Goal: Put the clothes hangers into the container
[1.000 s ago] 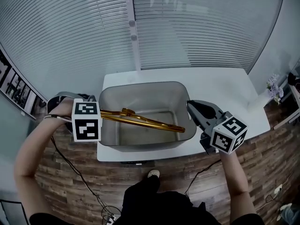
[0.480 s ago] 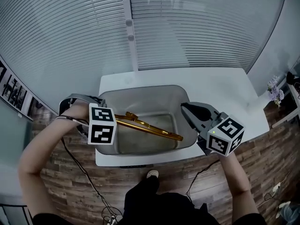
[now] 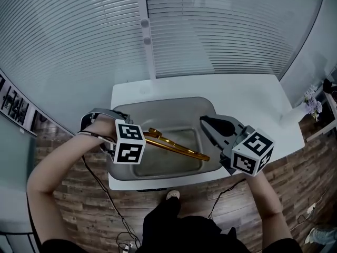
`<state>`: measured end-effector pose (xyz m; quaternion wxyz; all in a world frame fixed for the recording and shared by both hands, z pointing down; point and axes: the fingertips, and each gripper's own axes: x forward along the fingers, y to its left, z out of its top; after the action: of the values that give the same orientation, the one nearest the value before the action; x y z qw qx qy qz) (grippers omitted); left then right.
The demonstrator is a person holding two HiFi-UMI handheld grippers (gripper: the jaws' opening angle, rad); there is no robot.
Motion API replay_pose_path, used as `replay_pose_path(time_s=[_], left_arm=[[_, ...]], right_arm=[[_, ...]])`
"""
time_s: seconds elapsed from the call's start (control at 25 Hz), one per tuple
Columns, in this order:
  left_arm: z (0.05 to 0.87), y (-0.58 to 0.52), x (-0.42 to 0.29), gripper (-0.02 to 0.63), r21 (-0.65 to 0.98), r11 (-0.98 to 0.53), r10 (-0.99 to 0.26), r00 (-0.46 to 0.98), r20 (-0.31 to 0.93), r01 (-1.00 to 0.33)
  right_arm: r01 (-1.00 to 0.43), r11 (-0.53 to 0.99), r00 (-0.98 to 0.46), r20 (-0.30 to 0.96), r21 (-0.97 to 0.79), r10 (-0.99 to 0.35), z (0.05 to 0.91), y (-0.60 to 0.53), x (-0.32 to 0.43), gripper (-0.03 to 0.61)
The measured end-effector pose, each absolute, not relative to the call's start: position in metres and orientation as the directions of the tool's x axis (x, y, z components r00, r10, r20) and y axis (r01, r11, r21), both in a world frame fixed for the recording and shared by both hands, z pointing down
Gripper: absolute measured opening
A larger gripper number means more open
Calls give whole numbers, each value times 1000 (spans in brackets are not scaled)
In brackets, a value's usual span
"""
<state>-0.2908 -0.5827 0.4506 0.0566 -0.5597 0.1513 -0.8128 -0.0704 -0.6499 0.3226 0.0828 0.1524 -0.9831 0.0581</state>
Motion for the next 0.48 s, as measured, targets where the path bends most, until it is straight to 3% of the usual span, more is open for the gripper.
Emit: replay_pose_path(time_s=[0.48], left_arm=[[493, -596, -282, 31, -295, -956, -272, -391, 879, 1]], right_arm=[[-295, 950, -947, 165, -99, -277, 319, -650, -75, 28]])
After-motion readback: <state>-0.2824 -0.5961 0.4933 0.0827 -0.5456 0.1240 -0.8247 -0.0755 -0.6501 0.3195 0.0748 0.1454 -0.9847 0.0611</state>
